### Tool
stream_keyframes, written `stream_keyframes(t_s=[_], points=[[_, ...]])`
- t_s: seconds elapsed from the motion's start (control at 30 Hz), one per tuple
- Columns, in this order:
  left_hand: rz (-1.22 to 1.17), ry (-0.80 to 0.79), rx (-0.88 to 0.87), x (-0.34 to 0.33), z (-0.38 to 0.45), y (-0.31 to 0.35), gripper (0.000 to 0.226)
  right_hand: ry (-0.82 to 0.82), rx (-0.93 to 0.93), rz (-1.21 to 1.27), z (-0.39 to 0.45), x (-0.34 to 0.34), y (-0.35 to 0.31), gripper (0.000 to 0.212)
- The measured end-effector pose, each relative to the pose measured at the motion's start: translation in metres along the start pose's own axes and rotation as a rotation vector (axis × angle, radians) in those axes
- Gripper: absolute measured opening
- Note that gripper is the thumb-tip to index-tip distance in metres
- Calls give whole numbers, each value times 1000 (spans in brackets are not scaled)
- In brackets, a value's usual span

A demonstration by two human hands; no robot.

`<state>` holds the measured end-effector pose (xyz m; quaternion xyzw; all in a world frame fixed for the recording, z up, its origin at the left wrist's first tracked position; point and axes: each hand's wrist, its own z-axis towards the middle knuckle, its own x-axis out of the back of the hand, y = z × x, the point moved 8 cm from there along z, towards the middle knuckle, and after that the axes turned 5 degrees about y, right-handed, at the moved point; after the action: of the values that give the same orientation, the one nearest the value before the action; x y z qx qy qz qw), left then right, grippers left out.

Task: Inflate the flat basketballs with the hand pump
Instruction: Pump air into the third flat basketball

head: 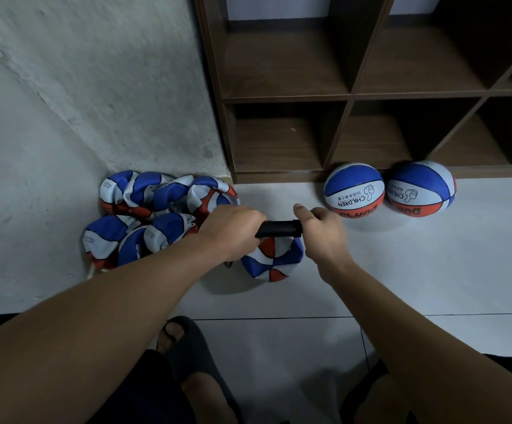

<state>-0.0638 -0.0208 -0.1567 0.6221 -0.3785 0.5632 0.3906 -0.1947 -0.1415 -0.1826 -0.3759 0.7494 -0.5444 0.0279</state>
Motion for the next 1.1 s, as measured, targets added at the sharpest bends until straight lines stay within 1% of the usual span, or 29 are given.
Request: stream_keyframes(t_s=[0.1, 0.17, 0.3, 0.37, 0.43, 0.5, 0.63, 0.73, 0.77, 0.87, 0.9, 1.0, 1.1], points=[[-14, 15, -14, 1, 1, -2, 21, -39, 10, -3, 2, 2, -2, 44], [-33, 26, -5, 2, 0, -11, 20, -32, 28, -19, 8, 12, -3, 39], [-18, 47, 64, 3, -7, -44, 18, 173, 40, -38, 33, 62, -8, 37], [-25, 36, 83, 1, -9, -47, 21, 221, -3, -8, 37, 71, 0, 31], [-49, 2, 77, -3, -7, -36, 30, 248, -14, -13, 31, 65, 5, 28], [-52, -7, 72, -4, -6, -24, 36, 227, 31, -48, 18, 51, 2, 32], [-55, 14, 53, -2, -5, -9, 33, 134, 83, -77, 1, 26, 3, 39], [-53, -30, 33, -7, -7, 3, 6, 78, 75, -79, -5, 11, 12, 41], [-39, -35, 21, -7, -7, 6, 5, 66, 69, -86, -6, 7, 14, 40], [-58, -5, -22, -4, -5, 11, 21, 50, 52, -78, -5, 4, 16, 41], [-49, -4, -28, -3, -5, 11, 21, 46, 47, -70, -4, 4, 16, 41], [-12, -23, -24, -6, -4, 10, 5, 32, 32, -68, -2, 4, 19, 41], [-31, -24, -21, -11, -5, 7, 11, 20, 13, -69, 4, 10, 22, 45]])
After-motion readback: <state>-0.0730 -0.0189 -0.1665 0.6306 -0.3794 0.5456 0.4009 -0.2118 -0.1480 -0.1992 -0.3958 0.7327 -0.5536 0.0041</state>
